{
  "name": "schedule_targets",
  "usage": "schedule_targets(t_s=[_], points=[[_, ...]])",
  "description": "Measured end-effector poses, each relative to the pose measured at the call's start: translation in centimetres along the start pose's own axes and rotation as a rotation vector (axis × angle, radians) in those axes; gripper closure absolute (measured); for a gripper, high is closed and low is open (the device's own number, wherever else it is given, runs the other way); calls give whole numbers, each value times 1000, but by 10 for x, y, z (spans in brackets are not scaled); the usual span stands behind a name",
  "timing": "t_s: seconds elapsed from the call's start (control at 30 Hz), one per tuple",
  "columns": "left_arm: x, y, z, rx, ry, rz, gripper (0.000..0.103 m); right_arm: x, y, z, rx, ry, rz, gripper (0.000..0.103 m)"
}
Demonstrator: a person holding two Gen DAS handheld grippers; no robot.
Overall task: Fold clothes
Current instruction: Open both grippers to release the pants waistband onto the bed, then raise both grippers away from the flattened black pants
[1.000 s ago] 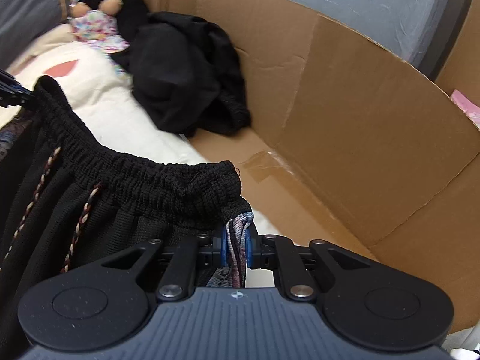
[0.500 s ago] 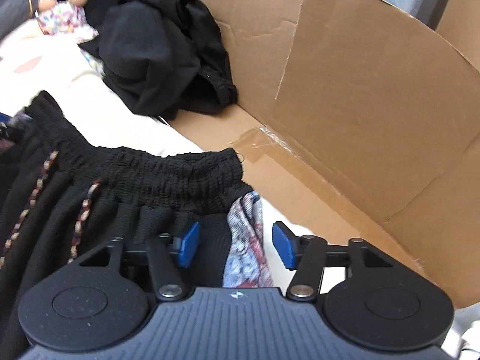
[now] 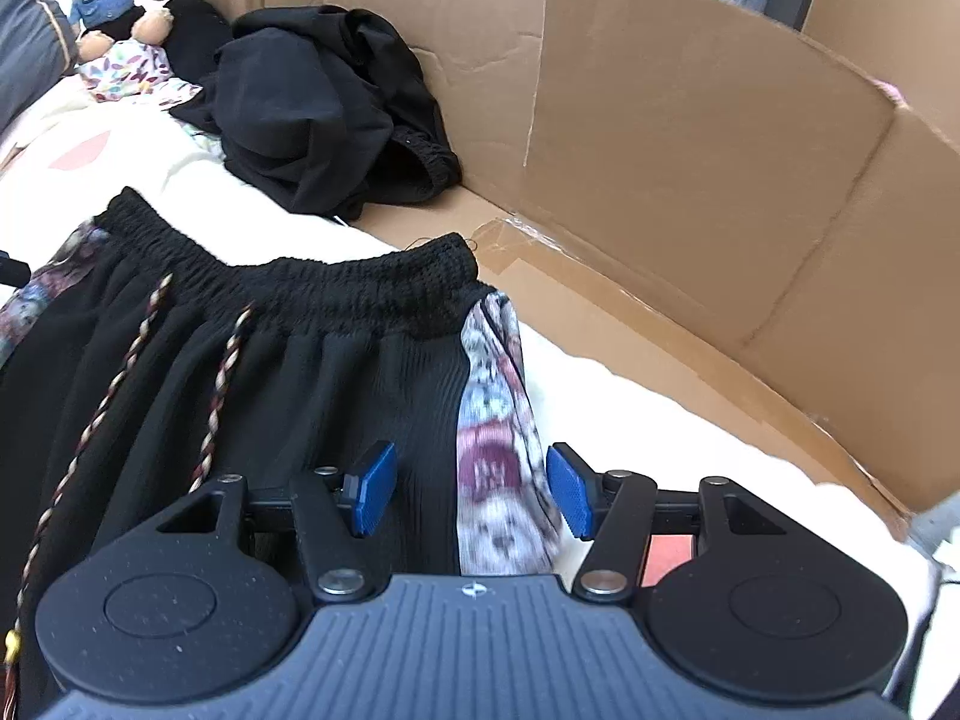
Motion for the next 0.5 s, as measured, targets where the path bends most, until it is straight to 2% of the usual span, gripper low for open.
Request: schedule_targets(t_s=[0.13,0.5], points=[[13,-4,-24,17,-13,-56,48,12,-6,-23,13,6,23,43],[70,-27,-84,66,19,-35,48,57,-16,-100,11,-11,103,43]])
Point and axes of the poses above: each gripper's, at about its wrist camera, not at the fingertips, and z roughly the way its jaws point, y to its left, x to its underside, the point moved 3 cm from there along z, roughly the way its jaws point, and after that the axes turned 2 degrees about x, right-handed, at the moved point
